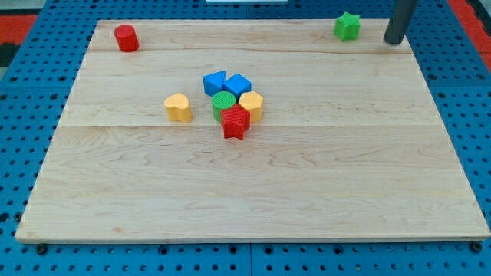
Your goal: Move the green circle to the bottom of the red circle
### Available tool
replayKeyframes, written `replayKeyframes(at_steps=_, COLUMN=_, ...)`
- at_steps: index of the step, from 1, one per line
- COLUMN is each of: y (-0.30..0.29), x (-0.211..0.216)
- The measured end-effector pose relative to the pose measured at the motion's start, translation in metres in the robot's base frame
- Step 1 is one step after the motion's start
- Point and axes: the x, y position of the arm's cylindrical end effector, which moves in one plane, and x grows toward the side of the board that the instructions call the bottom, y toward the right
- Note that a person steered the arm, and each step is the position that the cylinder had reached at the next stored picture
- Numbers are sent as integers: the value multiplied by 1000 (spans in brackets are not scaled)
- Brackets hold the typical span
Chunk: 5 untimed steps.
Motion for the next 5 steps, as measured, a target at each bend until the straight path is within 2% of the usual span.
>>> replayKeyframes(at_steps=1, y=-32, x=-31)
replayKeyframes(at_steps=2, y=-127, x=-4)
replayKeyframes(at_steps=3, y=-176, x=19)
replayKeyframes(at_steps=5, y=-237, x=118)
